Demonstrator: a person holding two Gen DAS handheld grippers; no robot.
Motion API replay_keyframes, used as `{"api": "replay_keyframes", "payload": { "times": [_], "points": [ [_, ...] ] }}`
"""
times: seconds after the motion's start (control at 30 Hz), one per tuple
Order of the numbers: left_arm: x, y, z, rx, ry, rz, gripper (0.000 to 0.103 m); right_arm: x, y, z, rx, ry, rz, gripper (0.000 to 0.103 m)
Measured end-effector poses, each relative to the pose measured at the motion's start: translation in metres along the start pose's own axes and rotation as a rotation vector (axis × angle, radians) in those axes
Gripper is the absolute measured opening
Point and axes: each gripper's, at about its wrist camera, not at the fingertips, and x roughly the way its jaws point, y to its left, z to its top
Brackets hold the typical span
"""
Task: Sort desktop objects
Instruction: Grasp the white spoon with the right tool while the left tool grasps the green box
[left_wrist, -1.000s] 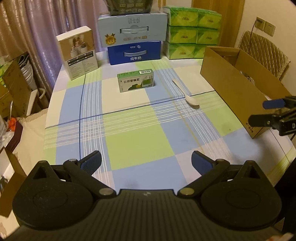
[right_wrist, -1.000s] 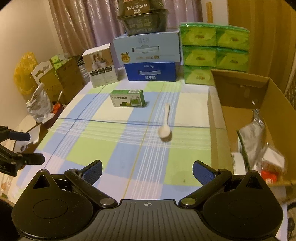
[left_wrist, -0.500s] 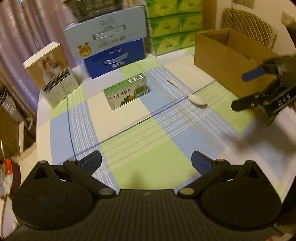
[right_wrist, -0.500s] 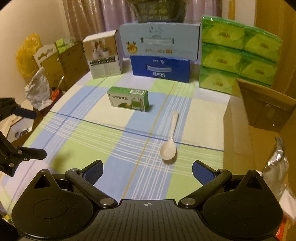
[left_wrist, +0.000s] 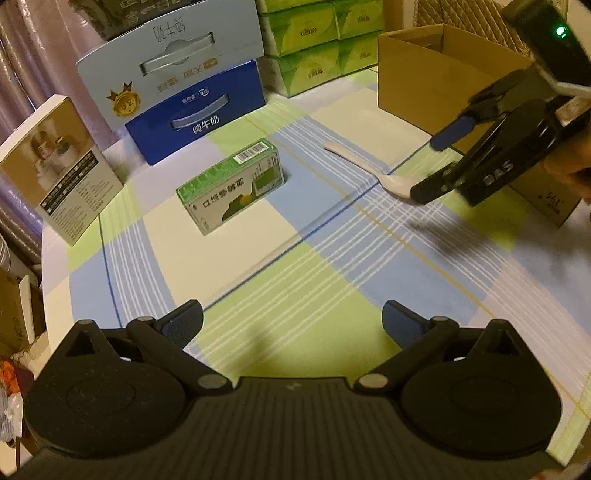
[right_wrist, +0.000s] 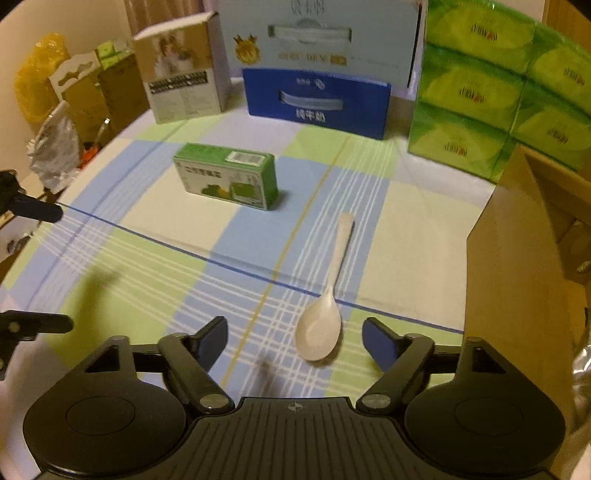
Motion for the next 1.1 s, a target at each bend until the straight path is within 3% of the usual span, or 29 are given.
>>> {"api": "replay_keyframes", "payload": {
  "times": [0.07, 0.33, 0.5, 0.6, 0.67, 1.1],
  "points": [
    [0.005, 0.002, 0.002, -0.006, -0.01, -0.003, 0.101, 0.009, -0.003, -0.002, 0.018, 0.001, -0.014, 0.068],
    [0.026, 0.007, 0.007, -0.019, -0.021, -0.009, 0.101, 0.038, -0.012, -0.016, 0.07, 0.005, -0.022, 0.056],
    [0.036, 0.013, 0.003, -0.029, -0.014, -0.015, 0.101, 0.04, -0.017, -0.02, 0.086, -0.041, -0.029, 0.049],
    [0.042, 0.015, 0.001, -0.039, -0.009, -0.017, 0.101, 0.042, -0.015, -0.019, 0.077, -0.054, -0.044, 0.042],
    [0.044, 0.016, 0.0, -0.04, -0.006, -0.017, 0.101, 0.043, -0.013, -0.018, 0.061, -0.057, -0.056, 0.033],
    [0.05, 0.024, 0.017, 0.022, -0.029, -0.004, 0.101, 0.03, -0.004, -0.01, 0.017, -0.082, -0.066, 0.03]
  ]
}}
